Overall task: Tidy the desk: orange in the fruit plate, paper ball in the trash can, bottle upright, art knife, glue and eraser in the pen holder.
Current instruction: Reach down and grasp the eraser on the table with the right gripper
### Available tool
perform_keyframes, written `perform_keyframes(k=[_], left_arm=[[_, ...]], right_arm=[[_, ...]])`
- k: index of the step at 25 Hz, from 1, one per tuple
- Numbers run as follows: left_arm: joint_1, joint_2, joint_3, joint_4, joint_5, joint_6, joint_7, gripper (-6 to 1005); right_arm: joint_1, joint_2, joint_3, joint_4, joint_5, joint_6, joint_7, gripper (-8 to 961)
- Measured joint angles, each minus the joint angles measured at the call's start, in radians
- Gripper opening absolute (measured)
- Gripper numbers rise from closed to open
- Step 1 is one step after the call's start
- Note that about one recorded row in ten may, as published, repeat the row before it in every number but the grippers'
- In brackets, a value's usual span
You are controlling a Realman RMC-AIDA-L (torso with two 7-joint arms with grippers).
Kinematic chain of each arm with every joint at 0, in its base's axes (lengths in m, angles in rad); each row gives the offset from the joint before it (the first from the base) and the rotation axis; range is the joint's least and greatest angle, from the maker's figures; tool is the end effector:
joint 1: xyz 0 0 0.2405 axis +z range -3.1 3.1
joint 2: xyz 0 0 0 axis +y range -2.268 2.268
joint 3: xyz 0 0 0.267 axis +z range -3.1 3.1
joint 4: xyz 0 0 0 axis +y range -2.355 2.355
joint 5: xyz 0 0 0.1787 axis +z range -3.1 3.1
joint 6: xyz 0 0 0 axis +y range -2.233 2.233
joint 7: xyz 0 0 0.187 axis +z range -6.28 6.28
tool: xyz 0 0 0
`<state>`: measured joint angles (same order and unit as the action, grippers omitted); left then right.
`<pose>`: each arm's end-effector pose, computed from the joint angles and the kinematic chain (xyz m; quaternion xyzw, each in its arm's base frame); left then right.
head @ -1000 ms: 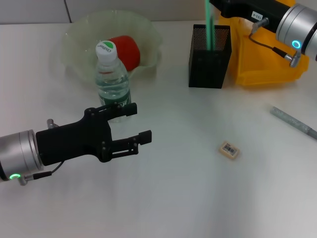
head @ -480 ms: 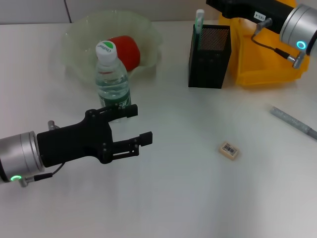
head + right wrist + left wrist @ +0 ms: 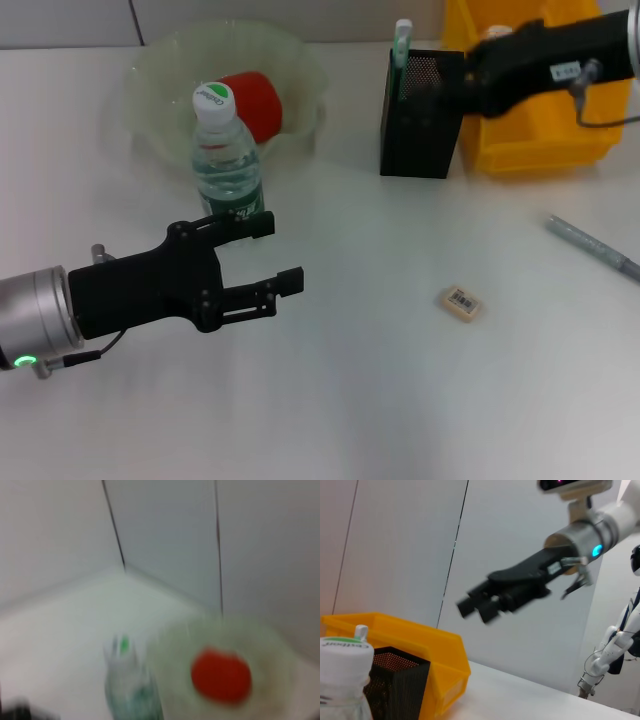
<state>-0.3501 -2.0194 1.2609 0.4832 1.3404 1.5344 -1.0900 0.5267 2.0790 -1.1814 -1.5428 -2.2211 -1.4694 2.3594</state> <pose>-0.2335 0.2700 -0.0600 -0.9172 -0.1735 -0.3407 0.1121 0.1456 0.3577 -0.0021 -0.9465 0.2395 0.0669 0.2058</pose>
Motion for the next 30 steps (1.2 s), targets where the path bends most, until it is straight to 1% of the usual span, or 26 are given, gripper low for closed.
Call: perform_keyframes(k=[1, 3, 4, 5, 8, 9, 10, 14, 15, 20, 24, 30], left_arm=[[0.000, 0.000, 0.000, 0.000, 0.000, 0.000, 0.000, 798], [0.000, 0.000, 0.000, 0.000, 0.000, 0.001, -0.001, 798], [0.001, 0.000, -0.001, 0.000, 0.000, 0.001, -0.001, 798], [0.001, 0.000, -0.001, 0.000, 0.000, 0.001, -0.001, 798], [0.001, 0.001, -0.005, 0.000, 0.000, 0.001, -0.001, 798], [0.000, 0.000, -0.007, 0.000, 0.001, 0.001, -0.001, 798], [-0.002, 0.000, -0.007, 0.000, 0.002, 0.001, -0.001, 798], [-0.007, 0.001, -0.008, 0.000, 0.003, 0.001, -0.012, 798], [-0.007, 0.001, -0.008, 0.000, 0.003, 0.001, -0.012, 798], [-0.007, 0.001, -0.008, 0.002, 0.004, 0.001, -0.013, 797], [-0.010, 0.001, -0.008, 0.004, 0.004, -0.003, -0.016, 797], [-0.018, -0.001, -0.008, 0.003, 0.005, -0.005, -0.023, 797]], right_arm=[[0.007, 0.002, -0.024, -0.041, -0.053, -0.039, 0.047, 526], [0.028, 0.004, -0.084, -0.068, -0.139, -0.109, 0.123, 535], [0.047, 0.004, -0.150, -0.052, -0.208, -0.156, 0.181, 540], [0.047, 0.004, -0.150, -0.052, -0.208, -0.156, 0.181, 544], [0.052, 0.005, -0.219, 0.005, -0.260, -0.150, 0.217, 568], [0.049, 0.006, -0.252, 0.055, -0.271, -0.122, 0.225, 577], [0.049, 0.006, -0.252, 0.055, -0.271, -0.122, 0.225, 587], [0.054, 0.005, -0.304, 0.171, -0.300, -0.066, 0.237, 594], [0.054, 0.005, -0.304, 0.171, -0.300, -0.066, 0.237, 594], [0.055, 0.006, -0.337, 0.253, -0.310, -0.027, 0.239, 591], [0.055, 0.006, -0.351, 0.277, -0.312, -0.007, 0.240, 589], [0.062, 0.007, -0.362, 0.301, -0.312, 0.005, 0.241, 548]])
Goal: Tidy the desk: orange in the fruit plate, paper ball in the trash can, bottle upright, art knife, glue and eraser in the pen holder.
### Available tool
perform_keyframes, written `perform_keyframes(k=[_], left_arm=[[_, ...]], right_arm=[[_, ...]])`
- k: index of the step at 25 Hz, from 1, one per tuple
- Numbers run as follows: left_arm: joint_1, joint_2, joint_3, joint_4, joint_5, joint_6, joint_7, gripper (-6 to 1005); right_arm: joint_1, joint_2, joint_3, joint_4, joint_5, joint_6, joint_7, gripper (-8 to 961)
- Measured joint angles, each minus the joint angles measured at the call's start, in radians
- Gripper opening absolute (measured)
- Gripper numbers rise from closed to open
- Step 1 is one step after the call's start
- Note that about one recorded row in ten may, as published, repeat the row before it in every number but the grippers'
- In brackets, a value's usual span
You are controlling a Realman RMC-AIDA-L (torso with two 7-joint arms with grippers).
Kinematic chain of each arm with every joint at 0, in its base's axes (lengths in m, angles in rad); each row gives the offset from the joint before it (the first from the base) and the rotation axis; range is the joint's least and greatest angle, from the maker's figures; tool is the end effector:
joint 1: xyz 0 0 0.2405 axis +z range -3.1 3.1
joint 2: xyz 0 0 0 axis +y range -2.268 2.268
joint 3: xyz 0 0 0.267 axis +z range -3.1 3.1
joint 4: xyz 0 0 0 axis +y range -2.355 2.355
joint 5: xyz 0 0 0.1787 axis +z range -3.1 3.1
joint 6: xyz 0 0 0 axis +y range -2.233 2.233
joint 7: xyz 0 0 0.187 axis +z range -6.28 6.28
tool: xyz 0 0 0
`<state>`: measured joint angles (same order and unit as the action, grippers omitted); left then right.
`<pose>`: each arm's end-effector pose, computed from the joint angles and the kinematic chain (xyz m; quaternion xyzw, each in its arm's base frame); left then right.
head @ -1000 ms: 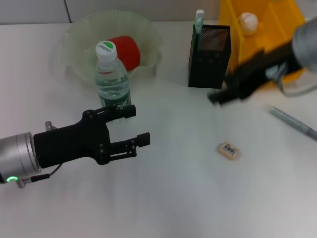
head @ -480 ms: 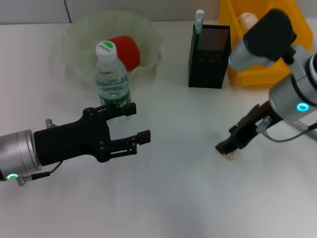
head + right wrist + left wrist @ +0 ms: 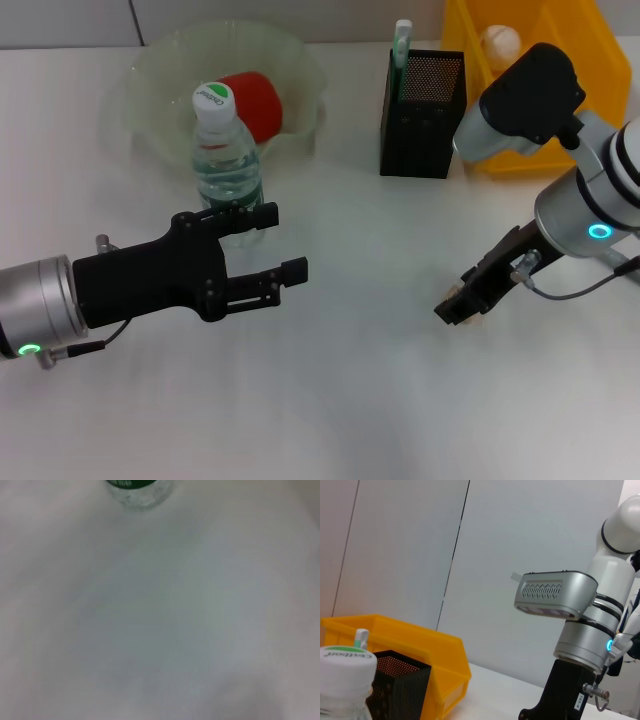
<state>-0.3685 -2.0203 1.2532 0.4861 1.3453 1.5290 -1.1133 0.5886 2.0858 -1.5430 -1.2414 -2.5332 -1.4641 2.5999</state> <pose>-0.2291 0.2758 -0.0596 -0.9168 -0.1758 -0.3416 0.1090 0.2238 0.3195 -0.0829 -0.9170 0.3269 -0.1894 0.1278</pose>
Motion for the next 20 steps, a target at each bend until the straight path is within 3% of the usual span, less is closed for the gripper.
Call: perform_keyframes(k=[16, 20], left_arm=[[-0.001, -0.005, -0.003, -0.002, 0.000, -0.004, 0.008, 797], [-0.001, -0.006, -0.003, -0.004, 0.000, -0.007, 0.009, 797]], right_arm=[[0.025, -0.001, -0.048, 0.060, -0.011, 0.047, 0.007, 440], [0.015, 0.000, -0.041, 0.024, -0.012, 0.046, 0.009, 348]])
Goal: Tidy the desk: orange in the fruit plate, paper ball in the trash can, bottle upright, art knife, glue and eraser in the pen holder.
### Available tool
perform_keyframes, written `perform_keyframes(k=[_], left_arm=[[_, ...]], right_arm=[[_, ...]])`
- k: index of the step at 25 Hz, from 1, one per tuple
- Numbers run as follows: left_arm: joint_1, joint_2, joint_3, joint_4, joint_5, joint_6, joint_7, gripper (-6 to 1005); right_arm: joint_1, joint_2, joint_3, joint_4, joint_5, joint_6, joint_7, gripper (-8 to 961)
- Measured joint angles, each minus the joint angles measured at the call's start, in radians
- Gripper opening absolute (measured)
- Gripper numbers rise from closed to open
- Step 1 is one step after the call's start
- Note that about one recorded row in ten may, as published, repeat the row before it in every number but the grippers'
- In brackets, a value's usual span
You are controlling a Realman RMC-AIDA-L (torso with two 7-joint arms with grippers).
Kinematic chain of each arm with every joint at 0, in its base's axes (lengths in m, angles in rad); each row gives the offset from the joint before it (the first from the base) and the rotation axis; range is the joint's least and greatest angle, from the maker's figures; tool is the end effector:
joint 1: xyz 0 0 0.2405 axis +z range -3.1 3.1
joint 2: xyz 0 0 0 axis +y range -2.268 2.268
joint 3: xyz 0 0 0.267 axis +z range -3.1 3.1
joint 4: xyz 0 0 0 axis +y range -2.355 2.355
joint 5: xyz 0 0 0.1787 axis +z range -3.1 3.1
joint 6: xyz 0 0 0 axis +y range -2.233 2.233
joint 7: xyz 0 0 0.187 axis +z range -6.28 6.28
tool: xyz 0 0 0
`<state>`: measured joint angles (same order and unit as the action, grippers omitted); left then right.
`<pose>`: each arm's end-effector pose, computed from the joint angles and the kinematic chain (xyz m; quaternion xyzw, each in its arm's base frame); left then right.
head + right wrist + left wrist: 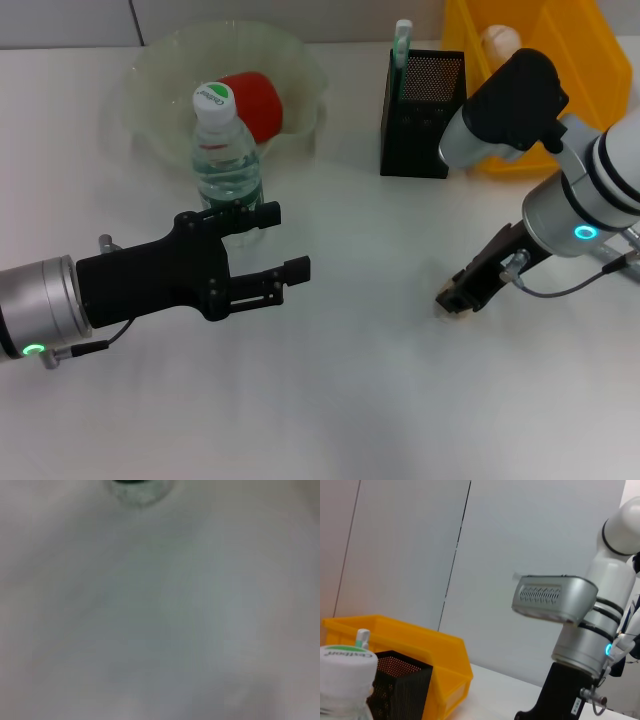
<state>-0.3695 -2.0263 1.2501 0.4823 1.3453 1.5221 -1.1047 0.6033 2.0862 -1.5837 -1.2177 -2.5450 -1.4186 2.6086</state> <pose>-0.2286 0.2764 -0.0616 -0.9163 -0.1753 -0.3421 0.1124 0.2231 0.3238 -0.0890 -0.9192 0.3128 -0.1963 0.1366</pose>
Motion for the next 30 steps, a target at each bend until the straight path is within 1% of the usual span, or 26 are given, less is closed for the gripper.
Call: perform_keyframes(k=[3, 4, 5, 6, 9, 10, 12, 15, 17, 20, 23, 24, 30], left_arm=[[0.002, 0.000, 0.000, -0.001, 0.000, -0.001, 0.000, 797], [0.003, 0.000, 0.000, -0.001, 0.000, -0.001, 0.000, 797], [0.003, 0.000, 0.000, -0.001, 0.000, -0.001, 0.000, 797], [0.004, 0.000, 0.000, -0.001, 0.000, -0.001, 0.000, 797], [0.004, 0.000, 0.000, -0.001, 0.000, -0.001, 0.000, 797], [0.004, 0.000, 0.000, -0.001, 0.000, -0.001, 0.000, 797], [0.005, -0.002, 0.000, -0.001, 0.000, -0.001, 0.002, 798], [0.004, -0.006, 0.000, -0.001, 0.000, -0.003, 0.003, 798], [0.004, -0.006, 0.000, -0.001, 0.000, -0.003, 0.003, 798], [0.004, -0.009, 0.000, -0.001, 0.000, -0.004, 0.003, 798], [0.003, -0.011, 0.000, -0.001, 0.000, -0.004, 0.003, 797], [0.003, -0.013, 0.000, -0.001, 0.000, -0.004, 0.003, 797], [0.002, -0.014, 0.000, -0.001, 0.000, -0.004, 0.003, 798]], right_arm=[[-0.014, 0.000, 0.006, -0.046, 0.000, -0.009, 0.002, 279], [-0.024, -0.002, 0.033, -0.090, -0.002, -0.015, 0.002, 256], [-0.024, -0.002, 0.033, -0.090, -0.002, -0.015, 0.002, 258], [-0.028, -0.002, 0.062, -0.119, -0.003, -0.023, 0.002, 261], [-0.033, -0.003, 0.208, -0.231, -0.001, -0.031, 0.000, 267], [-0.035, -0.003, 0.267, -0.271, 0.005, -0.021, -0.003, 270], [-0.033, -0.004, 0.337, -0.292, 0.014, 0.041, -0.005, 274], [-0.006, -0.007, 0.387, -0.235, 0.013, 0.174, -0.018, 281], [0.031, -0.008, 0.409, -0.160, 0.015, 0.255, -0.035, 286], [0.095, -0.008, 0.422, -0.041, 0.020, 0.324, -0.053, 293], [0.147, -0.008, 0.420, 0.058, 0.020, 0.351, -0.062, 300], [0.179, -0.007, 0.415, 0.119, 0.020, 0.359, -0.081, 302], [0.205, -0.002, 0.409, 0.166, 0.025, 0.368, -0.115, 316]])
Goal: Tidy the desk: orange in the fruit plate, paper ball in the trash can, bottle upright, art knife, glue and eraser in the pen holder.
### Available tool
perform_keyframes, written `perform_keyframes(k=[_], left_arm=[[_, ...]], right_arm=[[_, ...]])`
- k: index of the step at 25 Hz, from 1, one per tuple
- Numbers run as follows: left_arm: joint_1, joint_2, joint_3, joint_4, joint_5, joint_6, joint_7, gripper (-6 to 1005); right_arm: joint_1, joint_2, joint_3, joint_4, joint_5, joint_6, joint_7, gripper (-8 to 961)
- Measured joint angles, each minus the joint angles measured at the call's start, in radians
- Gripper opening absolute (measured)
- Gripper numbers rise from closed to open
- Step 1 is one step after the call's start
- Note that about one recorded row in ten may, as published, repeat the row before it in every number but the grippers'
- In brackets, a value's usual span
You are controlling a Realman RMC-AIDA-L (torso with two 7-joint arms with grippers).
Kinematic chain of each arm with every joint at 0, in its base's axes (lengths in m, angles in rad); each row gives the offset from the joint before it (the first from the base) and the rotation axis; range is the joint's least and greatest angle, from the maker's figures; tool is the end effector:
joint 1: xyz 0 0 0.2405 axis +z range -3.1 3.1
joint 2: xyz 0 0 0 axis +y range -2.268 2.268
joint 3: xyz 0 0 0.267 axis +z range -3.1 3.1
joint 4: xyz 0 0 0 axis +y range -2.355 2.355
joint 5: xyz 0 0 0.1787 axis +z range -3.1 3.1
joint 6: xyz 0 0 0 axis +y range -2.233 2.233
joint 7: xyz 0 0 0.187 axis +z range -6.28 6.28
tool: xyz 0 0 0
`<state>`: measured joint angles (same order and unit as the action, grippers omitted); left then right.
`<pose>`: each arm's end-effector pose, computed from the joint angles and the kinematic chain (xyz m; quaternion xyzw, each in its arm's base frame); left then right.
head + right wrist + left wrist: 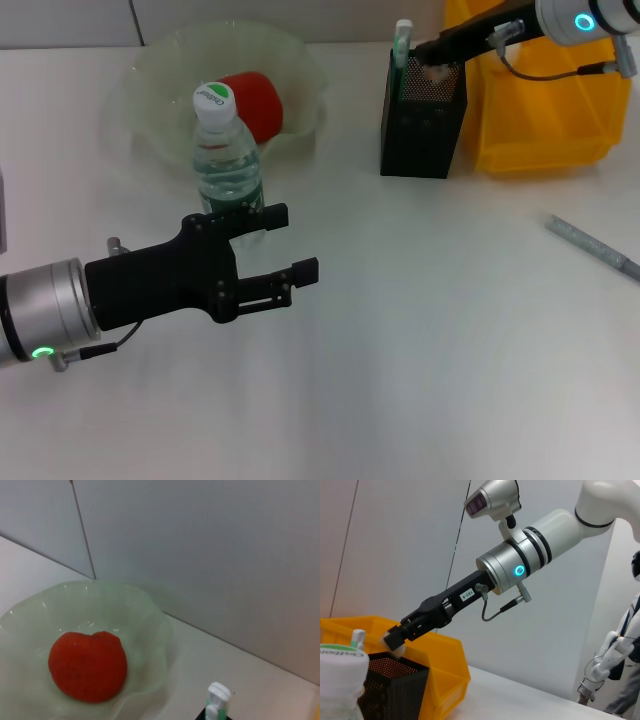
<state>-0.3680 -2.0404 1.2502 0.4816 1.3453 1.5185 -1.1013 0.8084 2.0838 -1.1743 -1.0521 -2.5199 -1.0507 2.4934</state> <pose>-0.2256 0.2749 -0.0663 -0.9146 -0.1770 -0.3463 0.1109 0.1633 0.4515 -0.0314 -0.8948 0.3153 0.0141 0.3157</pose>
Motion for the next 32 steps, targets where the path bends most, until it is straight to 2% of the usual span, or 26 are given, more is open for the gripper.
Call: perform_keyframes(k=[4, 7, 9, 13, 14, 17, 19, 22, 24, 32], left_arm=[[0.001, 0.002, 0.000, 0.000, 0.000, 0.000, 0.000, 798], [0.001, 0.003, -0.001, 0.000, 0.000, -0.003, 0.000, 798], [0.001, 0.005, -0.002, 0.000, 0.000, -0.003, 0.000, 798], [0.007, 0.007, -0.002, 0.000, -0.003, 0.001, -0.002, 798], [0.009, 0.008, -0.003, 0.000, -0.005, 0.001, -0.002, 798], [0.008, 0.008, -0.003, 0.001, -0.005, 0.001, -0.005, 798], [0.004, 0.008, -0.003, 0.001, -0.004, 0.001, -0.009, 798], [-0.002, 0.008, -0.003, 0.004, -0.002, 0.001, -0.012, 798], [-0.006, 0.007, -0.003, 0.007, -0.001, 0.003, -0.014, 798], [-0.012, 0.006, -0.002, 0.007, 0.000, 0.008, -0.025, 797]], right_arm=[[-0.011, 0.000, -0.002, -0.013, 0.032, -0.001, -0.004, 325], [-0.036, -0.003, 0.001, -0.070, 0.059, -0.054, -0.024, 467], [-0.055, -0.005, 0.005, -0.143, 0.058, -0.139, -0.038, 562], [-0.093, -0.015, 0.015, -0.326, -0.008, -0.407, -0.039, 600], [-0.115, -0.012, 0.015, -0.393, -0.069, -0.518, -0.037, 609], [-0.140, -0.006, 0.006, -0.420, -0.139, -0.564, -0.040, 595], [-0.161, -0.003, -0.019, -0.372, -0.223, -0.562, -0.043, 586], [-0.172, -0.003, -0.028, -0.322, -0.254, -0.529, -0.045, 572], [-0.196, -0.004, -0.032, -0.259, -0.268, -0.466, -0.057, 562], [-0.210, -0.006, -0.024, -0.121, -0.270, -0.371, -0.083, 525]])
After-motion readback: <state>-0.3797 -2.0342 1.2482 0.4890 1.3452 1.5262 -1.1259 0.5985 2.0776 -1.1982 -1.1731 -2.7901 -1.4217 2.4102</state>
